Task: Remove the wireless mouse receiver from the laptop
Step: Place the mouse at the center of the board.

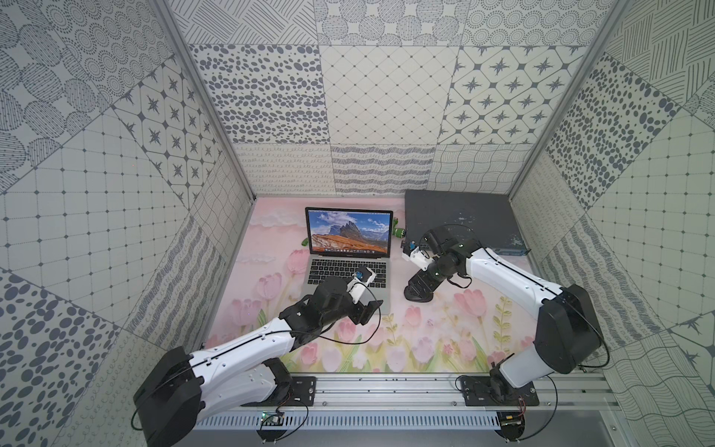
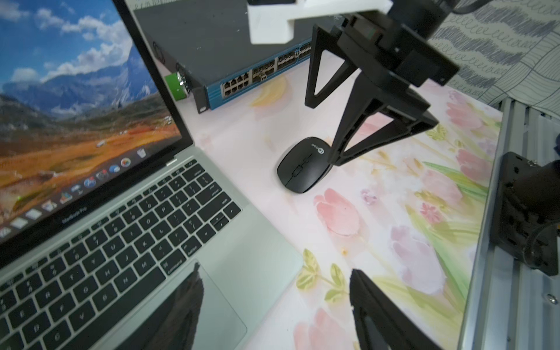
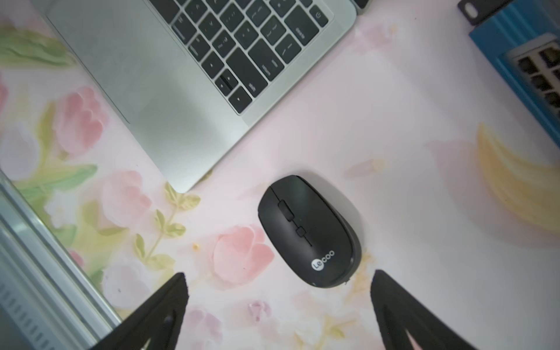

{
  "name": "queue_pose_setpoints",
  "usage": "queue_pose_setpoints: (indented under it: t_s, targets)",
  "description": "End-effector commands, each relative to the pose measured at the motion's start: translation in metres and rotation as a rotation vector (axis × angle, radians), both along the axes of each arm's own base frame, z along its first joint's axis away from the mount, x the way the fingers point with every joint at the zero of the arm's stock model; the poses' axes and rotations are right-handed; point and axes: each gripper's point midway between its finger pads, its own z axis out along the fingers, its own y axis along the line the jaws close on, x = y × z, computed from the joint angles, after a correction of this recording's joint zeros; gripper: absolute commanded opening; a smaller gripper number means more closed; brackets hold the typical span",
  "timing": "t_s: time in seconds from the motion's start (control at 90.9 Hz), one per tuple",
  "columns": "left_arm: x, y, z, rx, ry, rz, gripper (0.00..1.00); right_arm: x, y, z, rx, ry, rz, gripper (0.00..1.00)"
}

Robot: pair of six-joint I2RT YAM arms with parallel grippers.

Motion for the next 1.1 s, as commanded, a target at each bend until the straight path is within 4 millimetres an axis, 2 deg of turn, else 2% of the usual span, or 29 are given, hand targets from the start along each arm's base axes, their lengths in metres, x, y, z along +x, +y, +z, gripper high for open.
queue_pose_setpoints:
  t_s: [0.0,0.11,0.198,0.242,0.319,0.517,0.682,0.836,1.089]
  targets:
    - [-0.024,0.056,-0.042,-0.012,0.301,0.307,0.78,0.006,-0.001,0.001,-0.12,-0.108,0.276,0.97]
    - [-0.025,0.062,-0.046,-0.033,0.288,0.325,0.78,0.022,0.006,-0.012,-0.173,-0.11,0.345,0.97]
    - [-0.027,0.059,-0.049,-0.033,0.286,0.299,0.79,0.021,0.015,-0.026,-0.164,-0.062,0.429,0.97]
    - [-0.027,0.059,-0.05,-0.018,0.286,0.287,0.8,0.017,0.015,-0.034,-0.177,-0.014,0.455,0.97]
    - [-0.026,0.061,-0.054,0.001,0.292,0.299,0.8,0.023,0.012,-0.044,-0.226,0.021,0.455,0.97]
    - [-0.026,0.062,-0.054,0.0,0.281,0.301,0.8,0.009,0.009,-0.071,-0.23,0.122,0.459,0.97]
    - [-0.026,0.062,-0.052,-0.004,0.275,0.299,0.8,-0.003,0.008,-0.082,-0.221,0.177,0.437,0.97]
    - [-0.028,0.062,-0.054,-0.005,0.284,0.295,0.79,-0.009,-0.005,-0.093,-0.291,0.21,0.363,0.95]
    - [-0.029,0.062,-0.055,-0.005,0.288,0.292,0.79,-0.011,-0.019,-0.107,-0.378,0.258,0.108,0.89]
